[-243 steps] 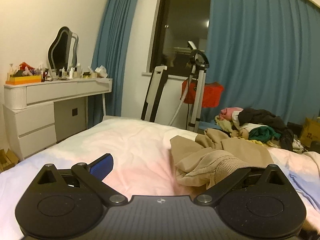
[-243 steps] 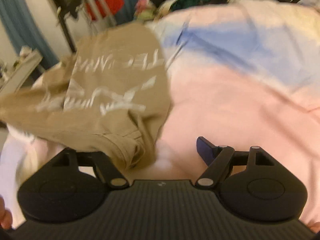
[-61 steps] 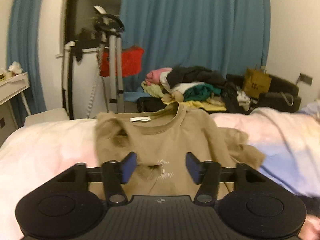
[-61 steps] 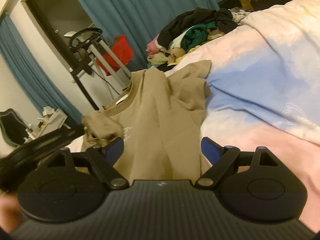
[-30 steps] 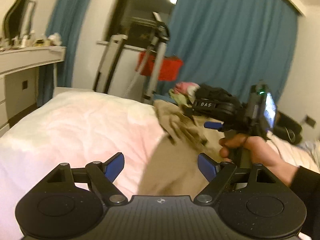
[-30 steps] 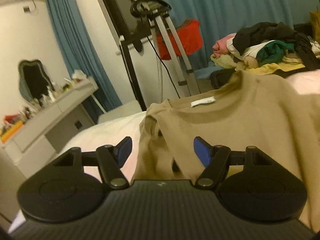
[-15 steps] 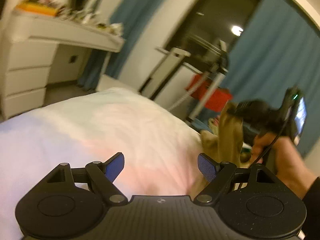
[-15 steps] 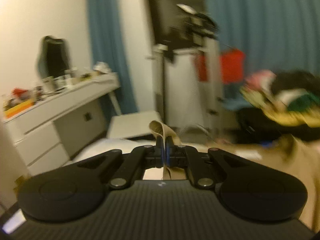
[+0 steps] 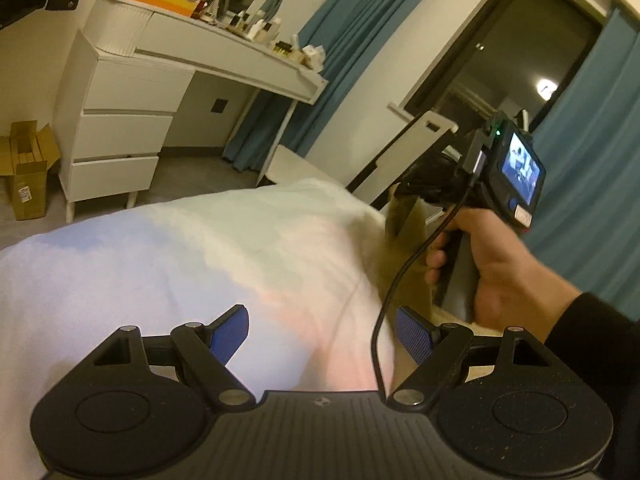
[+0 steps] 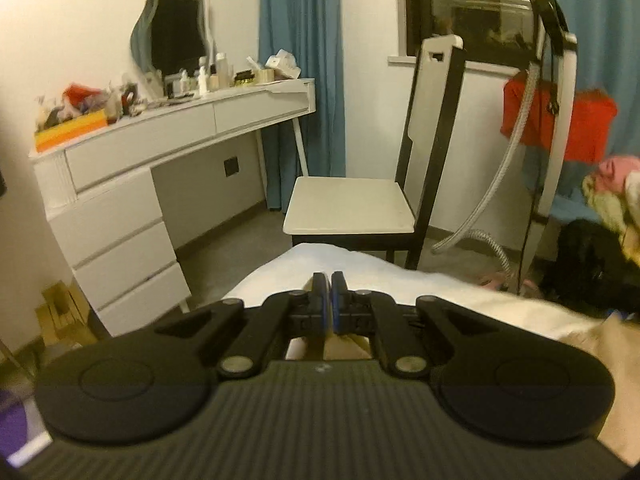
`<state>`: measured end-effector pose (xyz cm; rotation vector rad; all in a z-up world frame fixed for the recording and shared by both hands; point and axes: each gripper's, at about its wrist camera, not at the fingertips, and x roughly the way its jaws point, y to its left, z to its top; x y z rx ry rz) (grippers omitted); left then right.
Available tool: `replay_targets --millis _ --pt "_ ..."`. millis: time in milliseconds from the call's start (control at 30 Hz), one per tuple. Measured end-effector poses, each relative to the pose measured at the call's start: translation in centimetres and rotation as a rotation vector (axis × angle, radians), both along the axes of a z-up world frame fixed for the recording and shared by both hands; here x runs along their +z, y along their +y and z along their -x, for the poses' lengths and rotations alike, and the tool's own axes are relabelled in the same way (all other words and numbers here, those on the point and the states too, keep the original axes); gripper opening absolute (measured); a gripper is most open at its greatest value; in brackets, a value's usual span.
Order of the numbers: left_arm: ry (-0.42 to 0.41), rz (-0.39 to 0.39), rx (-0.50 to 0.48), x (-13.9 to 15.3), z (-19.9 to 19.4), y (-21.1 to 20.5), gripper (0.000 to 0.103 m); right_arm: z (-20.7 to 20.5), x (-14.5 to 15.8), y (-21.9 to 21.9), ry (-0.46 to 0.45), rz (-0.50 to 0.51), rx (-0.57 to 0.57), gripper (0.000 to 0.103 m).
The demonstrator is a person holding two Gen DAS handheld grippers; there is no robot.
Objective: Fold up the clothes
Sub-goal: 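Grasp the T-shirt hem with the right tool and pull it taut, then release the hem and hover both open tools over the flattened T-shirt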
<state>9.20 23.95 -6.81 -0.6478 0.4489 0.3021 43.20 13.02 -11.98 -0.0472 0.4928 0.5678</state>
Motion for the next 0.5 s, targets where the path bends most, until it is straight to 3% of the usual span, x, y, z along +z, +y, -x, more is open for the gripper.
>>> replay_targets --millis 33,67,100,167,367,500 --pt "0.008 0.004 -0.004 -0.2 -0.2 0.0 0.082 -0.5 -0.2 -0.3 0.014 -0.019 -0.007 0.010" --pt "0.016 0.005 -0.007 -0.4 -0.5 -0.2 0.082 -0.7 -0.3 -0.6 0.028 -0.029 -0.010 0.022" --pt "0.023 0.003 -0.010 -0.6 -0.8 -0.3 0.082 -0.8 -0.1 -1.0 0.037 -0.036 -0.010 0.050" --pt "0.031 0.008 -0.020 -0.8 -1.0 -0.5 0.082 0.1 0.6 -2.6 0.021 -0.066 -0.022 0.087" --pt "0.051 0.021 -0.086 -1.1 -1.4 -1.0 0.082 7.1 3.6 -11.2 -0.057 -0.089 -0.119 0.087" --pt "0.051 0.002 -0.168 -0.6 -1.3 -2.4 0.081 16.5 4.1 -20.6 -0.029 -0.165 -0.241 0.087"
